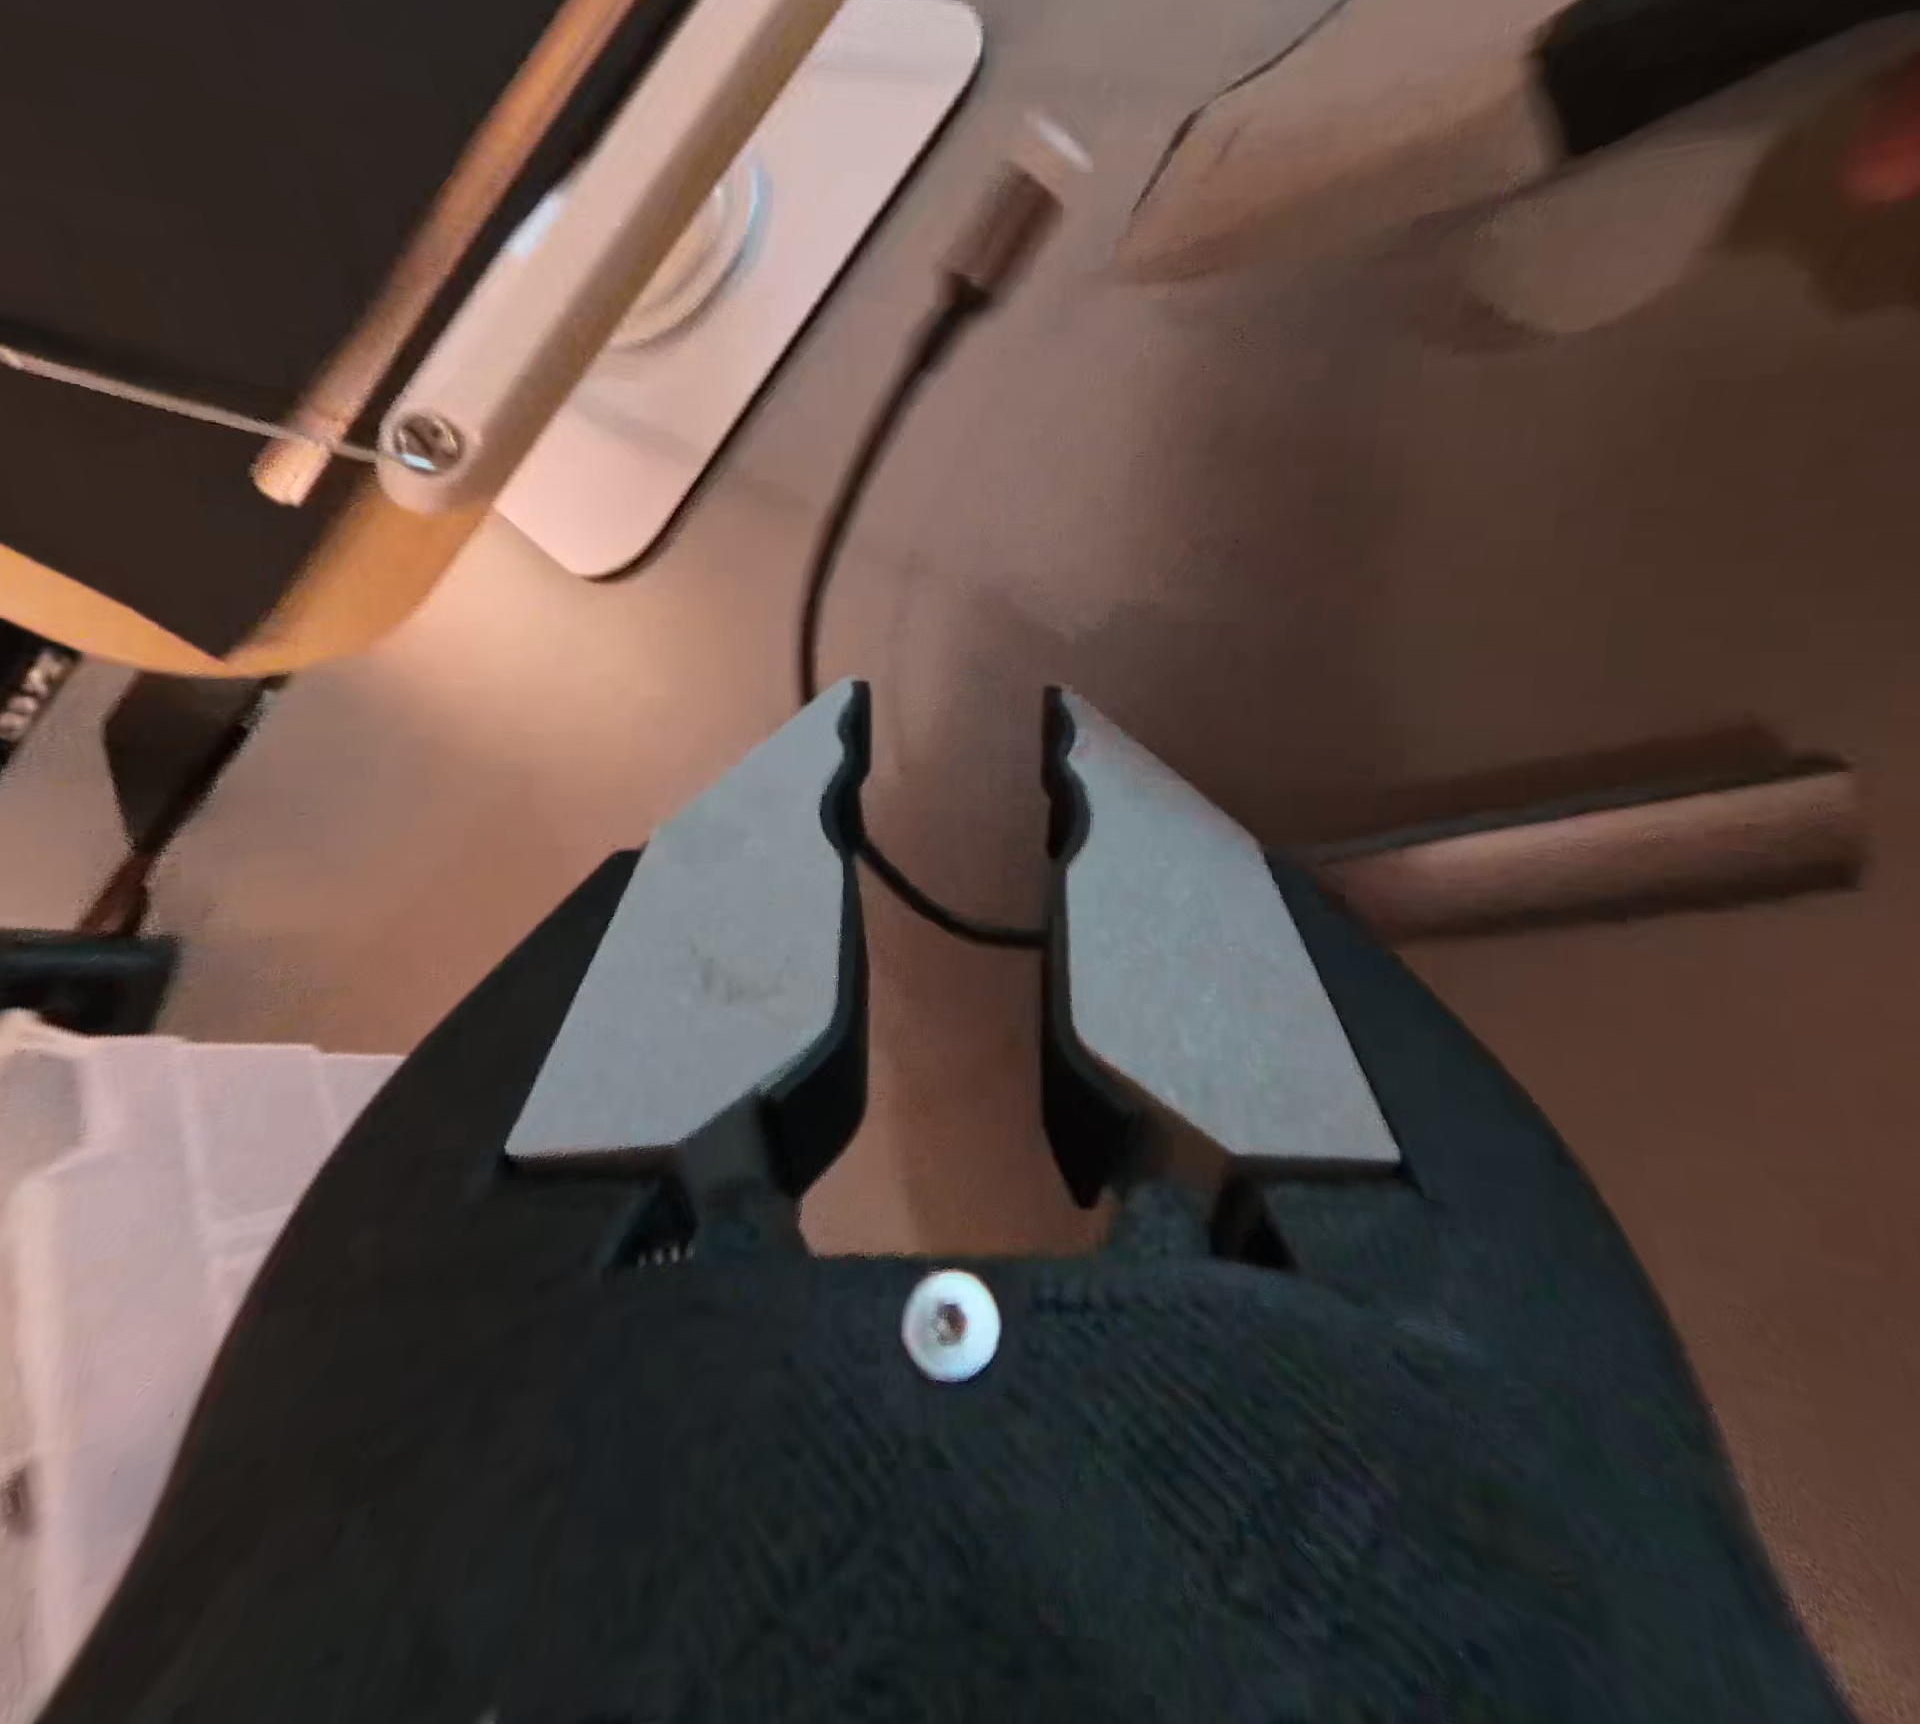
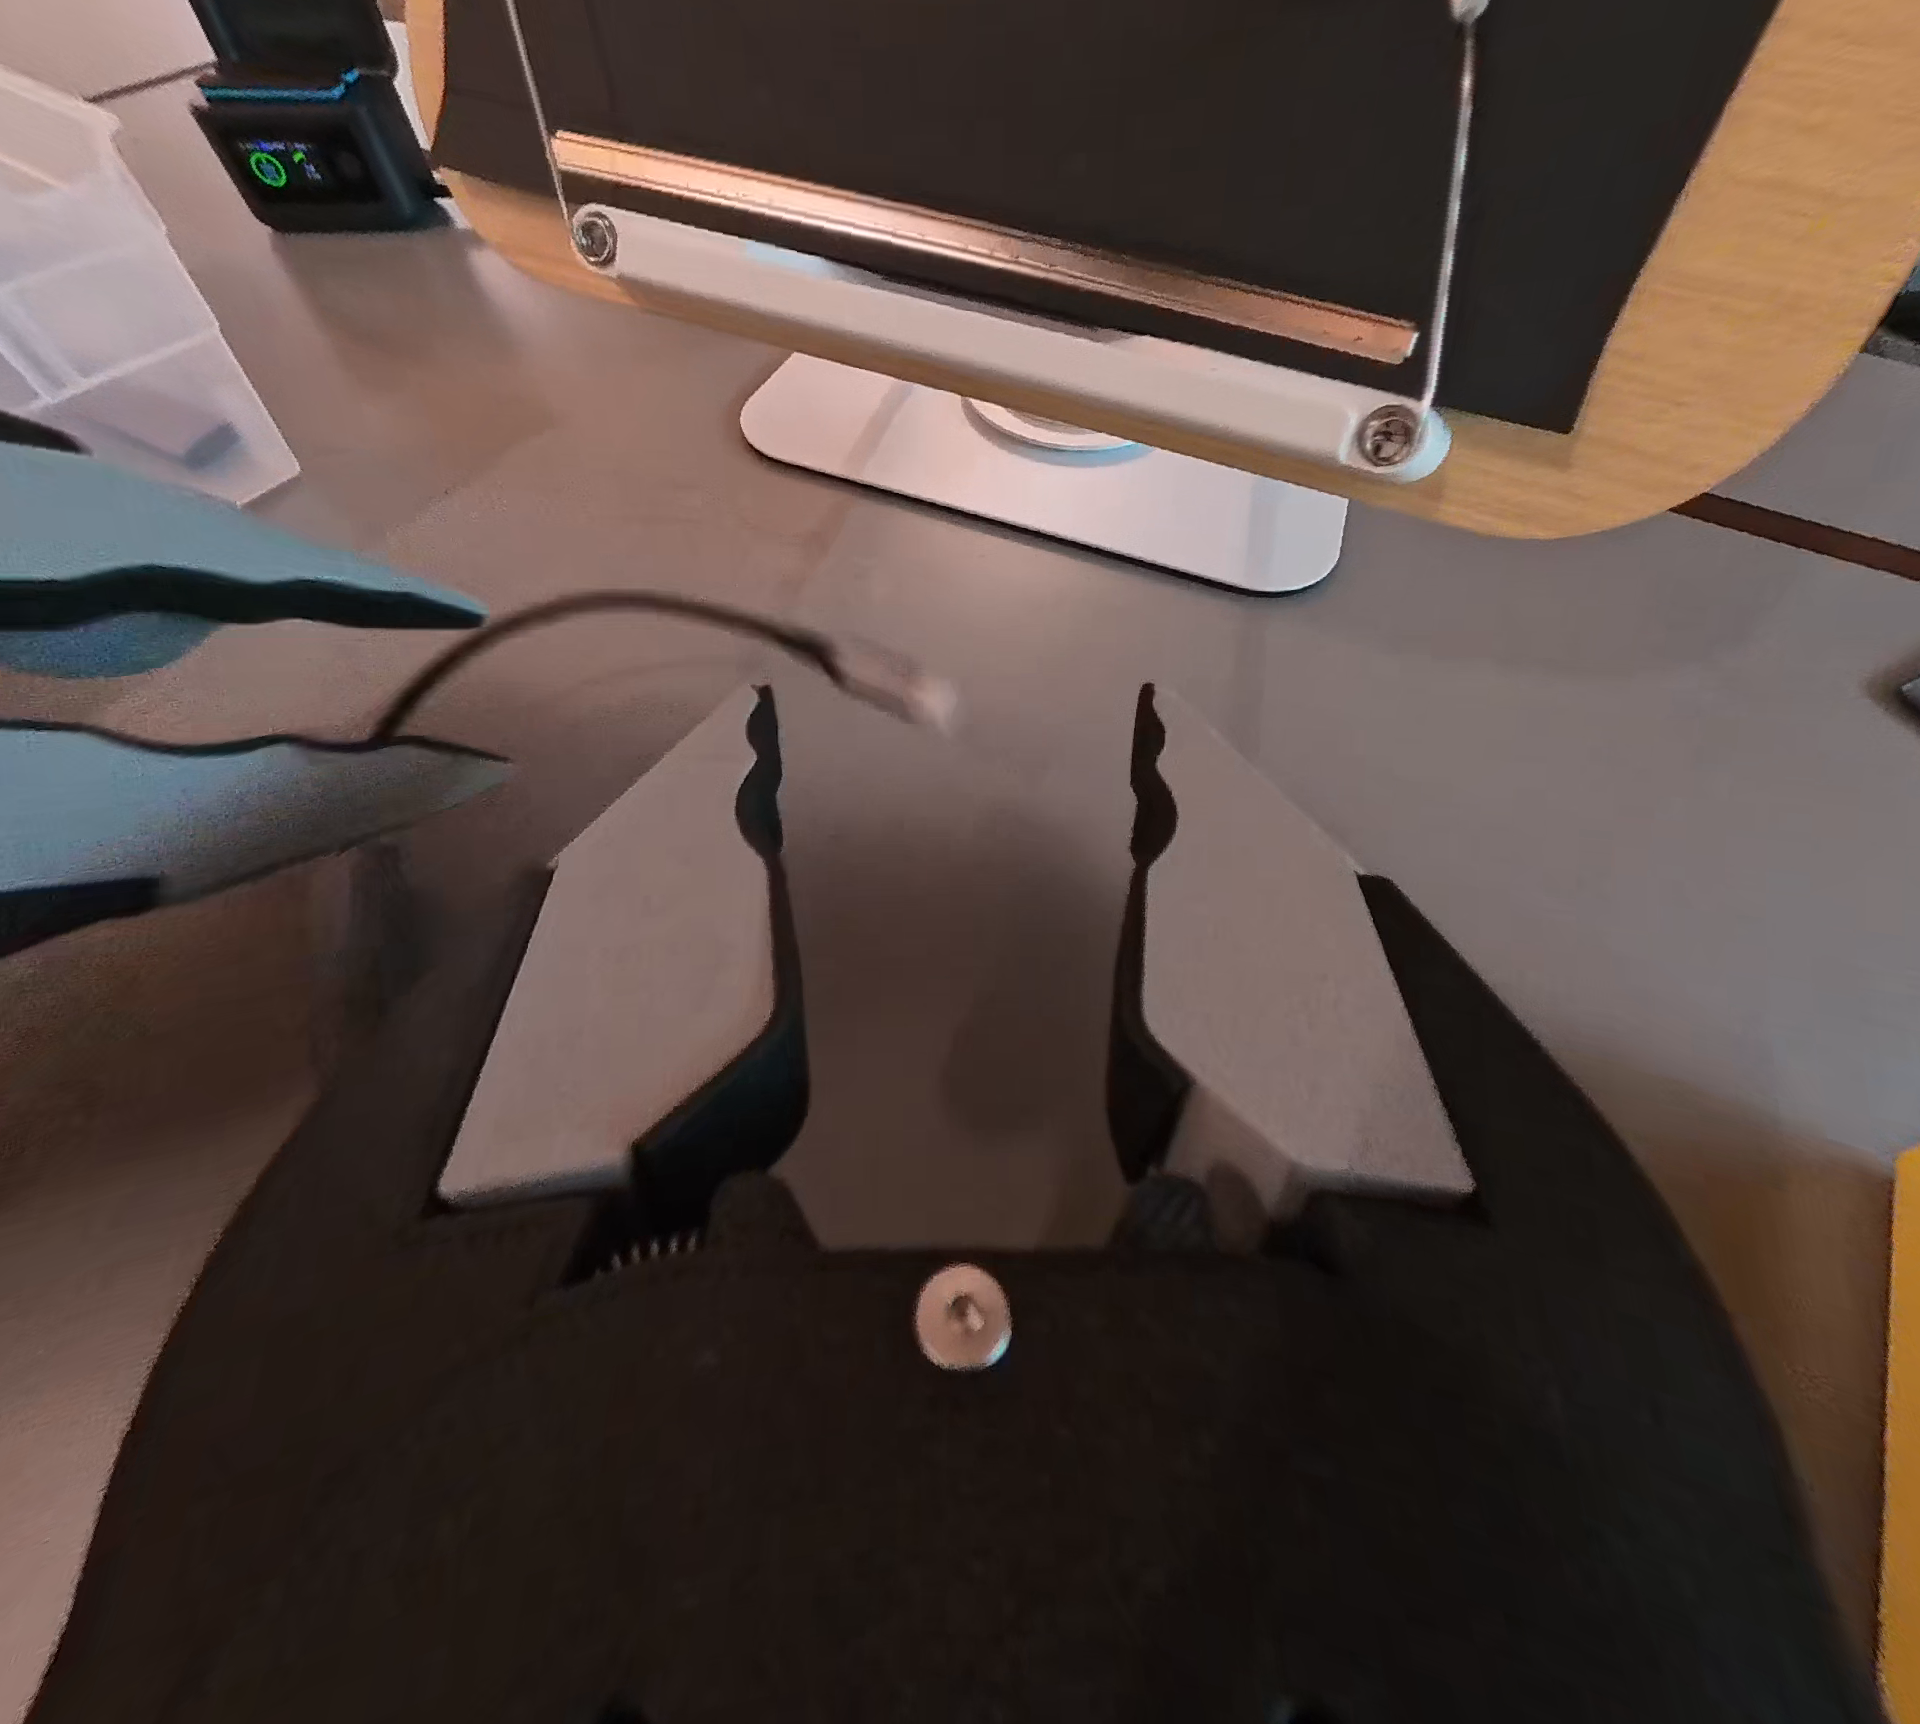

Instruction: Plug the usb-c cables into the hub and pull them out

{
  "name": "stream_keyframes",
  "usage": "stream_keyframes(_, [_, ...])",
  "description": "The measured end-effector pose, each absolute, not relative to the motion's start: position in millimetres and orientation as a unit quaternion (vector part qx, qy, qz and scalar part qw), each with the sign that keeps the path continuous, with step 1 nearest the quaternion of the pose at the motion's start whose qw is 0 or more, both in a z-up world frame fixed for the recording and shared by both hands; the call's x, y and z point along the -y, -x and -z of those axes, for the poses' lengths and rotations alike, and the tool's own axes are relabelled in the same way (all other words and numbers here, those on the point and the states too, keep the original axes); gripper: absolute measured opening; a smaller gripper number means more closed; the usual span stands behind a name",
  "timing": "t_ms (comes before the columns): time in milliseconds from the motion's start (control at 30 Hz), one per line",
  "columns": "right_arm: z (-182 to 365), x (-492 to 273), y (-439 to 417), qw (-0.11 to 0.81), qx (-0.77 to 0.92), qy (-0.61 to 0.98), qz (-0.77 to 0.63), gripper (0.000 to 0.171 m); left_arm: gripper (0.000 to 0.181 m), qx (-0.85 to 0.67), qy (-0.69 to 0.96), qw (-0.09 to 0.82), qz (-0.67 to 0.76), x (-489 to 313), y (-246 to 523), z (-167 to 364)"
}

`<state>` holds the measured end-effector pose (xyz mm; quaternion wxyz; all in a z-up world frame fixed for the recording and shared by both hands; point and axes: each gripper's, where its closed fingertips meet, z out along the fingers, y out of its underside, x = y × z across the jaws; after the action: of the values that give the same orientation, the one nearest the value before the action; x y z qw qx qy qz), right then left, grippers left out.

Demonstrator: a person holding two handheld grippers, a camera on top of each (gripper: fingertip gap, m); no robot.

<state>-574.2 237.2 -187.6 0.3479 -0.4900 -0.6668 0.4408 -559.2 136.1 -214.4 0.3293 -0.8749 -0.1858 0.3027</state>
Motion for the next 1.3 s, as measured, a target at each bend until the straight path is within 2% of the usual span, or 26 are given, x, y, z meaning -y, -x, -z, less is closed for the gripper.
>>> stream_keyframes(33, [189,-237,575,0.351,0.669,0.488,-0.437,0.065,0.03,0.202,0.867,0.337,-0.306,-136,567,222])
stream_keyframes(133, [193,-234,576,0.355,0.677,0.481,-0.429,0.063,0.028,0.244,0.851,0.346,-0.311,-127,583,235])
stream_keyframes(167, [196,-232,577,0.353,0.681,0.479,-0.427,0.064,0.032,0.245,0.848,0.343,-0.321,-124,585,233])
stream_keyframes(267, [205,-226,578,0.342,0.696,0.474,-0.417,0.063,0.027,0.237,0.83,0.361,-0.354,-115,585,222])
stream_keyframes(633, [208,-225,576,0.321,0.692,0.486,-0.426,0.063,0.026,0.201,0.839,0.329,-0.385,-115,581,230])
stream_keyframes(1200, [210,-219,572,0.314,0.703,0.479,-0.421,0.061,0.026,0.206,0.838,0.331,-0.381,-114,581,230])
stream_keyframes(1300, [210,-213,570,0.303,0.709,0.467,-0.433,0.065,0.026,0.215,0.836,0.338,-0.375,-112,583,229])
